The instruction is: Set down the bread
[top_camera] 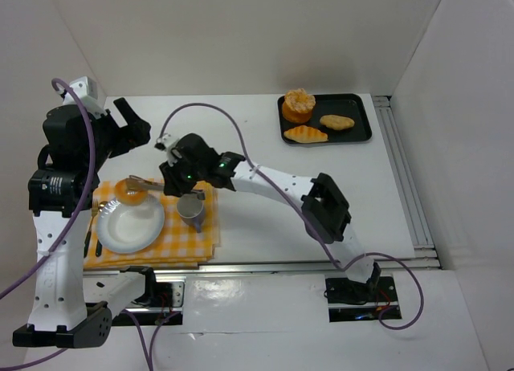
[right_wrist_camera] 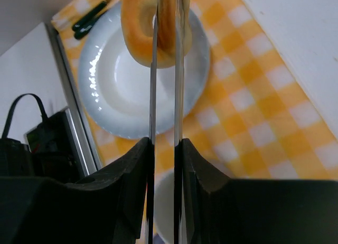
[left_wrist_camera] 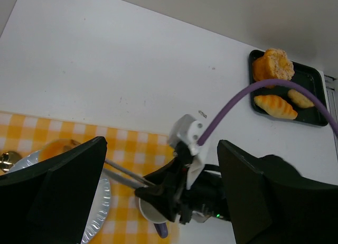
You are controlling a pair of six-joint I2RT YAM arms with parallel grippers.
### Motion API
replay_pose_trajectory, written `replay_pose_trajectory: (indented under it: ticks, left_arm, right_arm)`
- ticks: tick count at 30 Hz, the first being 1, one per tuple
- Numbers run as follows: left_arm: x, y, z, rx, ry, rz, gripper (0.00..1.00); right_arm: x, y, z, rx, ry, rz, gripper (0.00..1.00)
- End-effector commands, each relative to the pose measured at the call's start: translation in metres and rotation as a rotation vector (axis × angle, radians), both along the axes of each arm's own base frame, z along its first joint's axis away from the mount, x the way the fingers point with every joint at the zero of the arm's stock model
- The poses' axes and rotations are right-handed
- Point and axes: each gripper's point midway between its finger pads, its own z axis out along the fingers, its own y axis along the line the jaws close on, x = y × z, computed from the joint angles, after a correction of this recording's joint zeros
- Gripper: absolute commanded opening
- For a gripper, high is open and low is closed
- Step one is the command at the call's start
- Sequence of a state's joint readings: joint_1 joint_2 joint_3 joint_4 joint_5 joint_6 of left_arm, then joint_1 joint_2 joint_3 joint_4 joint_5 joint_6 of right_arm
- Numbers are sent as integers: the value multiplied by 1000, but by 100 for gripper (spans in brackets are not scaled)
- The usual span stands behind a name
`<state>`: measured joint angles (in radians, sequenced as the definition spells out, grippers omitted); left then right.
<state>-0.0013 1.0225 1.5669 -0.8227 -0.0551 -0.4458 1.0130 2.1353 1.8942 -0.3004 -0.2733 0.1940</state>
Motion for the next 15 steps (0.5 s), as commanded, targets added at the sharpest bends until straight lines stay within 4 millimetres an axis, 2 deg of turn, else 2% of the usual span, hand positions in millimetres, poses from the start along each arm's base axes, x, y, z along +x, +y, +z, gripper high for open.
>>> replay_pose_trajectory:
  ticks: [1, 2, 3, 4, 6, 10, 13, 15]
  left_arm:
    - [-6, 5, 29, 11, -94, 22, 99]
    - [-9, 5, 31, 20, -103, 19, 99]
    - [-9, 5, 31, 20, -103, 19, 99]
    - [-9, 5, 29, 20, -94, 19, 99]
    - [-9, 5, 29, 20, -94, 19, 99]
    - [-9, 7, 29, 22, -94, 28, 99]
    - [-9, 7, 29, 22, -94, 28, 99]
    - [-9, 7, 29, 22, -94, 28, 99]
  right_arm:
    - [-15, 41, 38, 101, -73, 60, 12]
    - [-20, 49, 37, 105, -79, 67, 12]
    - [-31, 59, 21, 81, -64, 90, 12]
    - [-35, 65, 26, 89, -68, 100, 12]
    - [-40, 73, 12, 74, -50, 108, 12]
    - [-39, 74, 0, 65, -19, 83, 12]
    - [-39, 75, -8, 57, -14, 83, 19]
    - [-34, 71, -15, 36, -4, 74, 32]
